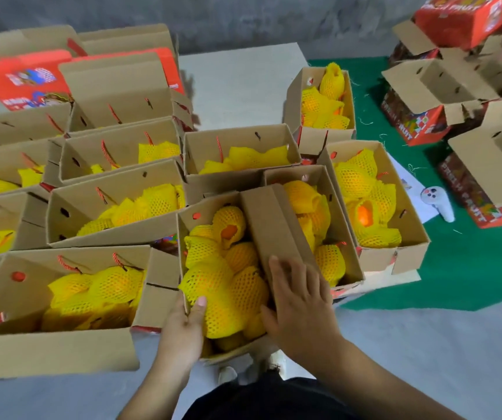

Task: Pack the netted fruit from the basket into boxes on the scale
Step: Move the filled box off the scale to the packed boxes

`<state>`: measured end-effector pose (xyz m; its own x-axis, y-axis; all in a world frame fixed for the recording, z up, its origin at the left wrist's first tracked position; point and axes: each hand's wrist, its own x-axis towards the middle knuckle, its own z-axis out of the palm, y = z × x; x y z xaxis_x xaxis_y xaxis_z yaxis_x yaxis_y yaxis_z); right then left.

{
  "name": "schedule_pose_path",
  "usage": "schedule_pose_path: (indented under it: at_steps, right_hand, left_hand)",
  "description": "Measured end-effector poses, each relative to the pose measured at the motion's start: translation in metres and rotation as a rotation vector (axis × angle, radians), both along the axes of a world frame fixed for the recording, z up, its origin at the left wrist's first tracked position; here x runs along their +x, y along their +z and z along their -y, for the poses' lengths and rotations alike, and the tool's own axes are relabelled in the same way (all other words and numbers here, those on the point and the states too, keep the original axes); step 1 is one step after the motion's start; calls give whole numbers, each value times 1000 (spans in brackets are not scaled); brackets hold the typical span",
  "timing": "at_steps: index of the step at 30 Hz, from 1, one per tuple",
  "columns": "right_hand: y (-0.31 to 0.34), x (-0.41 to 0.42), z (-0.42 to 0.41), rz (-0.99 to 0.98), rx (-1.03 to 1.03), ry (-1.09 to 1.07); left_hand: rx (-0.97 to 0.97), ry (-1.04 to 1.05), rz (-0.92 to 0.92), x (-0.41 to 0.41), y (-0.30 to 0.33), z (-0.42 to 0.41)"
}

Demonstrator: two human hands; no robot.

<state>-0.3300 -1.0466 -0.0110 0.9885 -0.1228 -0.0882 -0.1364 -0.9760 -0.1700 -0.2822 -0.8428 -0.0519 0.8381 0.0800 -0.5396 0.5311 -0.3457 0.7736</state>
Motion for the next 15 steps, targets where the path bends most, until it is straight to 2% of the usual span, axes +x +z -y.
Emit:
schedule_pose_path:
  at_steps: [3, 7, 10, 12, 15]
  right_hand:
    - [-1, -5, -14, -83, 193, 21]
    - [4, -8, -35, -92, 392, -76]
    - [6, 0, -45, -258, 513, -158]
    - [6, 5, -52, -361, 527, -188]
    - [6, 12, -49, -385, 461, -244]
  left_hand:
    - [73, -9, 29, -7, -9, -23]
    - [125, -74, 57, -17, -12, -46]
    - [111, -109, 40, -30, -15, -65]
    - [76, -183, 4, -36, -12, -72]
    - [59, -288, 49, -32, 7, -66]
